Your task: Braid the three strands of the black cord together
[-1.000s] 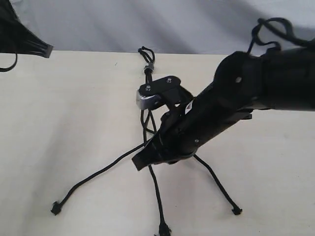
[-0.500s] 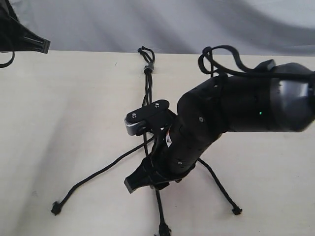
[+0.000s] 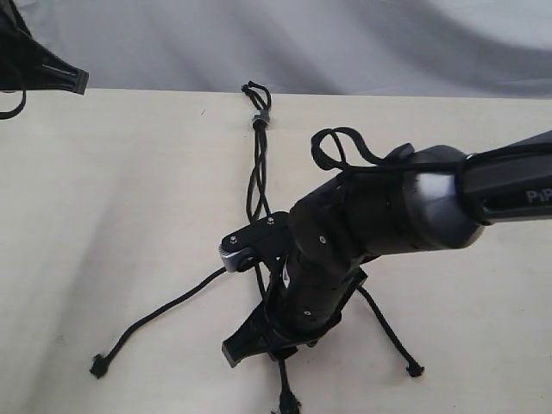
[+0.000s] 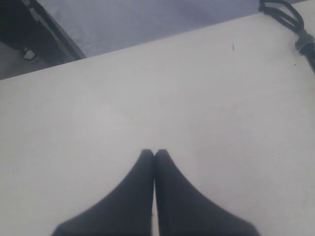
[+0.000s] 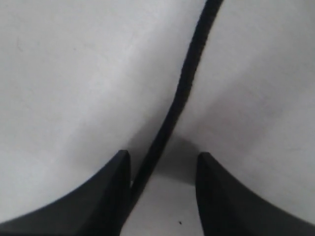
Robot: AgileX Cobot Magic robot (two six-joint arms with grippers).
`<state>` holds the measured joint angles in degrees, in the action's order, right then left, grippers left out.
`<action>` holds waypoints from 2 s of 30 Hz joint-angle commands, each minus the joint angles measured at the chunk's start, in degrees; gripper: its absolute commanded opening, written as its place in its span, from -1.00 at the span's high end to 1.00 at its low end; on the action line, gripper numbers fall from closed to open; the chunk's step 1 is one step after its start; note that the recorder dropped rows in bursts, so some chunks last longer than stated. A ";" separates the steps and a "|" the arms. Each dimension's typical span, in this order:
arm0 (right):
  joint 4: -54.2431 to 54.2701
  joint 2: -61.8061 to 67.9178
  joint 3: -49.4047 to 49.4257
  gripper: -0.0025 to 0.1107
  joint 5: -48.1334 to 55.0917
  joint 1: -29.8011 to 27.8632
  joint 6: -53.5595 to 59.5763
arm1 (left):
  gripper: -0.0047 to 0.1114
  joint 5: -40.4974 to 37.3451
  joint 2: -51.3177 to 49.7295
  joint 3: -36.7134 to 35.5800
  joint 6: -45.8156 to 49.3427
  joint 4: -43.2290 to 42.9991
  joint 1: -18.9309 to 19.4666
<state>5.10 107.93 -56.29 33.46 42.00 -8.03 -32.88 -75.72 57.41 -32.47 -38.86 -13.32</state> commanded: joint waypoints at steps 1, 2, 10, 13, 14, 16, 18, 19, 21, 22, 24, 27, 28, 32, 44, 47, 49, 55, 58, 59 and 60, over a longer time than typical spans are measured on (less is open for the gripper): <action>-1.25 0.74 -0.32 0.39 -1.21 2.63 -0.16 | 0.92 0.75 0.46 -0.38 0.10 0.33 0.11; -2.18 0.90 -0.32 0.48 -1.21 3.06 -0.16 | 0.92 0.75 0.46 -0.38 0.10 0.33 0.11; -9.89 1.37 -3.48 0.96 6.47 3.75 -1.64 | 0.92 0.76 0.46 -0.38 0.37 0.33 0.11; -15.16 0.15 -7.74 0.96 9.71 3.75 -1.64 | 0.92 0.76 0.46 -0.38 0.37 0.33 0.11; -18.65 -0.15 -9.07 0.96 10.49 3.54 -1.64 | 0.92 0.76 0.46 -0.38 0.37 0.33 0.11; -27.83 -0.35 -10.91 0.96 12.18 3.11 -1.64 | 0.92 0.52 0.46 -0.38 0.32 0.33 0.11; -36.01 -0.22 -11.71 0.96 13.09 2.22 -1.64 | 0.92 0.66 0.46 -0.77 0.69 0.33 0.11; -39.24 -0.09 -11.71 0.96 12.92 1.51 -1.64 | 0.92 1.09 0.46 -1.04 1.28 0.33 0.11; -41.91 0.51 -11.59 0.96 11.68 -0.21 -1.64 | 0.92 1.36 0.46 -1.02 1.62 0.33 0.11; -42.65 1.00 -11.59 0.96 11.05 -1.11 -1.64 | 0.92 1.47 0.46 -1.02 1.59 0.33 0.11; -44.15 2.26 -11.59 0.96 9.67 -2.82 -1.64 | 0.92 1.47 0.46 -1.02 1.59 0.33 0.11; -45.60 4.26 -11.59 0.96 8.01 -5.73 -1.64 | 0.92 1.47 0.46 -1.02 1.59 0.33 0.11; -45.60 5.20 -11.59 0.96 7.03 -6.94 -1.64 | 0.92 1.47 0.46 -1.02 1.59 0.66 0.11; -45.20 8.03 -11.59 0.96 6.94 -9.51 -1.64 | 0.92 1.58 0.46 -1.02 1.59 0.78 0.11; -14.53 10.10 -11.59 0.96 11.47 -4.61 19.74 | 0.92 1.58 0.46 -1.02 1.59 0.78 0.11; -6.04 8.28 -11.59 0.96 11.90 -0.44 28.30 | 0.92 1.58 0.46 -1.02 1.59 0.78 0.11; -5.10 6.19 -11.70 0.96 11.90 2.47 31.09 | 0.92 1.58 0.46 -1.02 1.59 0.78 0.11; -9.80 0.24 -11.91 0.96 10.04 2.79 29.89 | 0.92 1.58 0.46 -1.02 1.59 0.78 0.11; -10.08 -1.05 -11.91 0.96 10.17 -0.23 29.76 | 0.92 1.58 0.46 -1.02 1.59 0.78 0.11; -10.08 -1.05 -11.91 0.96 10.18 -1.44 29.76 | 0.92 1.48 0.46 -1.02 1.59 0.78 0.11; -10.08 -1.05 -11.91 0.96 10.18 -2.44 29.76 | 0.92 1.48 0.46 -1.02 1.59 0.78 0.11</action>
<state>-4.01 107.45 -68.19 43.74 42.47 22.02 -31.67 -75.72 56.75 -30.84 -38.27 -13.32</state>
